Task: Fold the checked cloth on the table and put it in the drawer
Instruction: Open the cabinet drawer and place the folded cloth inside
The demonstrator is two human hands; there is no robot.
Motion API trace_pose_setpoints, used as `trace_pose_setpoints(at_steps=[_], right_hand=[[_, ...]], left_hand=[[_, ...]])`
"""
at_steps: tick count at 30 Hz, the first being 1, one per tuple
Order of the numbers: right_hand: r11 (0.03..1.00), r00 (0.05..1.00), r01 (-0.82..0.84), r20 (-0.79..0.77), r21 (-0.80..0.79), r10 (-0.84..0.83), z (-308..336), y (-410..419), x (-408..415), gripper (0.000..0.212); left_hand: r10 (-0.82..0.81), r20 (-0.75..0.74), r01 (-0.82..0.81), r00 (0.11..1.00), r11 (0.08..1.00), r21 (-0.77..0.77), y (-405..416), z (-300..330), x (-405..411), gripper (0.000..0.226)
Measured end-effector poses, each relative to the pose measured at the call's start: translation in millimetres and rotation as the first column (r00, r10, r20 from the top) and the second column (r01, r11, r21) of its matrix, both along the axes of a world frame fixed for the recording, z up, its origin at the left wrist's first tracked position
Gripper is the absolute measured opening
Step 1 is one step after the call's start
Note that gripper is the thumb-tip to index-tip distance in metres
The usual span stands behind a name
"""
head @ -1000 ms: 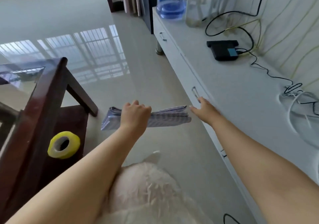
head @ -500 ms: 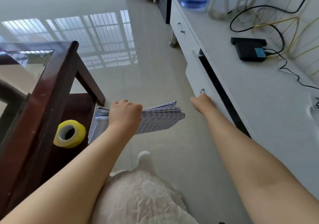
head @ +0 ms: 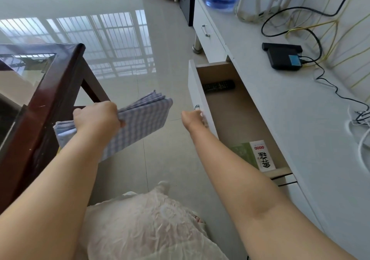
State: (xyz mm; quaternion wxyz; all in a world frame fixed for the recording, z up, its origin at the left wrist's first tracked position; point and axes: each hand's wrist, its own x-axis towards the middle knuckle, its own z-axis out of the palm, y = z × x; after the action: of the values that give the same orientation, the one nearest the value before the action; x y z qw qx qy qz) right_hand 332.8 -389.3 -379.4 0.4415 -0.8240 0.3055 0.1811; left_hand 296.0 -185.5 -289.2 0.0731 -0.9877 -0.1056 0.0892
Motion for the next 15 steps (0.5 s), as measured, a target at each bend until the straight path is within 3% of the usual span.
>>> trace_pose_setpoints(at_steps=[2, 4, 6, 8, 10, 12, 15], right_hand=[[0.99, 0.986, -0.143, 0.091, 0.001, 0.143, 5, -3, -4, 0.055], [0.966, 0.92, -0.249, 0.297, -0.067, 0.258, 13, -12, -16, 0.044], [0.938, 0.85, -0.165, 0.438, -0.305, 0.292, 9, -30, -28, 0.041], [0.89, 0.913, -0.128, 0.298, -0.437, 0.277, -5, -51, -39, 0.055], [0.964, 0.975, -0.164, 0.111, -0.21, 0.19, -18, -64, -49, 0.066], [0.984, 0.978, -0.177, 0.107, -0.025, 0.179, -25, -67, -57, 0.055], [0.946, 0.954, -0.25, 0.114, -0.206, 0.277, -22, -63, -66, 0.042]], left_hand=[[0.015, 0.011, -0.015, 1.0, 0.999, -0.03, 1, 3, 1, 0.023], [0.019, 0.031, -0.016, 0.999, 0.997, -0.071, -1, 5, 0, 0.023], [0.014, 0.061, -0.007, 0.998, 0.994, -0.106, -5, 7, 0, 0.023], [-0.002, 0.098, 0.015, 0.995, 0.991, -0.13, -11, 9, 1, 0.026], [-0.007, 0.15, 0.031, 0.989, 0.986, -0.162, -19, 10, 2, 0.029], [0.004, 0.205, 0.039, 0.979, 0.978, -0.206, -31, 12, 2, 0.032], [0.027, 0.26, 0.051, 0.965, 0.955, -0.292, -49, 21, 2, 0.035]])
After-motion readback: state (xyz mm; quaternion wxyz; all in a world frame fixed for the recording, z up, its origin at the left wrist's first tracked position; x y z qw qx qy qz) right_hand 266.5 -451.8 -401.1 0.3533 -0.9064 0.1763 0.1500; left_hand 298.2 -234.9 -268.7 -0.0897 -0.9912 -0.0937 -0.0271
